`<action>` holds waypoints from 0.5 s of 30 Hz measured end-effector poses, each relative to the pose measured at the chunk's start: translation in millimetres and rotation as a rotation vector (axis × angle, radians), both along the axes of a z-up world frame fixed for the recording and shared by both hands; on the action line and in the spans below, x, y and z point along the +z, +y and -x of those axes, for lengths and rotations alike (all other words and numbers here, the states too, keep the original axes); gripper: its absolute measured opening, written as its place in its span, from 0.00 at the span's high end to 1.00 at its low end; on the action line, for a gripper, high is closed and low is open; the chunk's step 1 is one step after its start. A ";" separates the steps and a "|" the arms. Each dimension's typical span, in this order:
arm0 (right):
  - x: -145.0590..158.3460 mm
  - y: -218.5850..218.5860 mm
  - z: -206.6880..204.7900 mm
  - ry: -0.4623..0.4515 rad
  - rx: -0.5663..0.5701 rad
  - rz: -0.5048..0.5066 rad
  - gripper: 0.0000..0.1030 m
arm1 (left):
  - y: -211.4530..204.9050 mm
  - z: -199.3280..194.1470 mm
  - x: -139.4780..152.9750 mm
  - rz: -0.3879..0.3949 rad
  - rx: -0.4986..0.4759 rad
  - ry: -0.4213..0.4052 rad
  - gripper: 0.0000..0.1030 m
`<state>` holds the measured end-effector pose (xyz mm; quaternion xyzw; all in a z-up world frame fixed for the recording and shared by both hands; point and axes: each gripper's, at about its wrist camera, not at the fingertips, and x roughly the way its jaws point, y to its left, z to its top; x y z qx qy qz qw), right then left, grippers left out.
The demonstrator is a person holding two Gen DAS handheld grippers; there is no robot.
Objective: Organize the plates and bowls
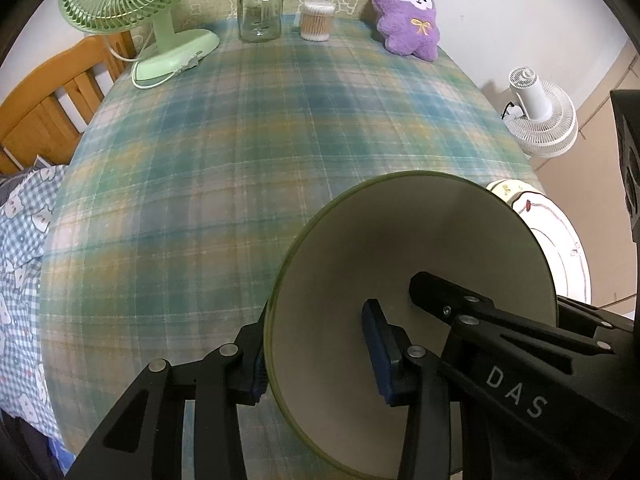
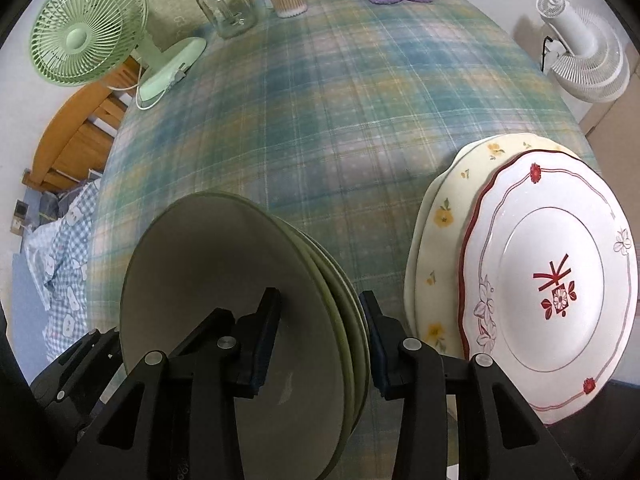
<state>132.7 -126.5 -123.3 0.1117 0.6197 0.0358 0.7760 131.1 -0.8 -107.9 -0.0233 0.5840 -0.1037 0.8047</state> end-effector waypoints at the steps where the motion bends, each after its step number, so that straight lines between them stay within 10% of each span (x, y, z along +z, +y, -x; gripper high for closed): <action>1: 1.5 0.3 0.7 0.000 0.000 0.000 0.58 | 0.4 1.3 1.5 0.000 0.002 -0.001 0.61; 15: 51.0 15.3 21.6 -0.072 -0.028 0.013 0.58 | 17.1 21.4 46.2 0.011 0.003 -0.083 0.61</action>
